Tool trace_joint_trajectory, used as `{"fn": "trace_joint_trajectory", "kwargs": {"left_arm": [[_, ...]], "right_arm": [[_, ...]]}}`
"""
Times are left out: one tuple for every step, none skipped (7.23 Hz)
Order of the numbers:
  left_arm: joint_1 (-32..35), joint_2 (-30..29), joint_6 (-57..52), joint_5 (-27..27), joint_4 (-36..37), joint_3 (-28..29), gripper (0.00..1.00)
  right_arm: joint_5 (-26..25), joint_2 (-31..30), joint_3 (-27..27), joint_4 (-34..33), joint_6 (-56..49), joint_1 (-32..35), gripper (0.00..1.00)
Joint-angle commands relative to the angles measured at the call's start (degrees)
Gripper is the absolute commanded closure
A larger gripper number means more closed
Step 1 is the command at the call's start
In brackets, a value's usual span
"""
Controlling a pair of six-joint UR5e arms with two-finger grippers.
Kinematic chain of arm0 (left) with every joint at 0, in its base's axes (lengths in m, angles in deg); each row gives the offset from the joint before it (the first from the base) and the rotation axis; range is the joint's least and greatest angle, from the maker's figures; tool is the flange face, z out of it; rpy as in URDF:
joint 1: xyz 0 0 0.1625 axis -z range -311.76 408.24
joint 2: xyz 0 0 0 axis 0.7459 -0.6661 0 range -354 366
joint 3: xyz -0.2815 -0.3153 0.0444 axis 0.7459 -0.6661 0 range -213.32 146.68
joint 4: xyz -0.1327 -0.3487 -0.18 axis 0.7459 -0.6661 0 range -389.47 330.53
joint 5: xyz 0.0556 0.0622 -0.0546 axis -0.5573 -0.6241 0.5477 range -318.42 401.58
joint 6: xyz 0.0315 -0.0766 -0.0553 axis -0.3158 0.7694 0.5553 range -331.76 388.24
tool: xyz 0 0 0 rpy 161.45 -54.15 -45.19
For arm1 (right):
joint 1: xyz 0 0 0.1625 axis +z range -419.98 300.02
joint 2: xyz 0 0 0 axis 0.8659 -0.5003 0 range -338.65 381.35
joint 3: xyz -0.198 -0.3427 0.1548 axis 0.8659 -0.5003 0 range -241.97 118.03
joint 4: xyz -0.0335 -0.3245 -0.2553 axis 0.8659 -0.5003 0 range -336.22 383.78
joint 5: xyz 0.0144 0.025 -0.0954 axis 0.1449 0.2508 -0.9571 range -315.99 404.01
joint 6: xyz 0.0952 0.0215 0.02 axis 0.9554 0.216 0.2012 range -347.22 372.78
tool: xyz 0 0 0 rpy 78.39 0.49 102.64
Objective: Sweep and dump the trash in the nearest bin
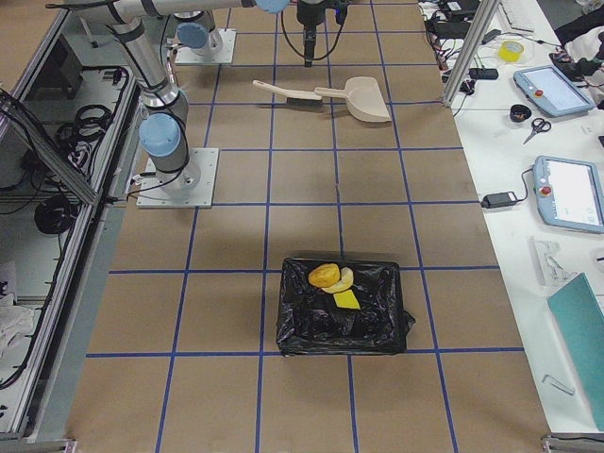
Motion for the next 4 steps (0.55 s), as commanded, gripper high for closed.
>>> {"fn": "trace_joint_trajectory", "kwargs": {"left_arm": [[0.0,0.1,0.0,0.1,0.0,-0.1,0.0],[0.0,0.1,0.0,0.1,0.0,-0.1,0.0],[0.0,0.1,0.0,0.1,0.0,-0.2,0.0],[0.0,0.1,0.0,0.0,0.0,-0.2,0.0]], "right_arm": [[0.5,-0.9,0.1,0.5,-2.3,-2.4,0.0],[0.5,-0.9,0.1,0.6,-2.3,-2.4,0.0],[0.3,-0.9,0.1,0.6,-2.3,-2.4,0.0],[0.2,-0.9,0.2,0.8,-2.3,-2.4,0.0]]}}
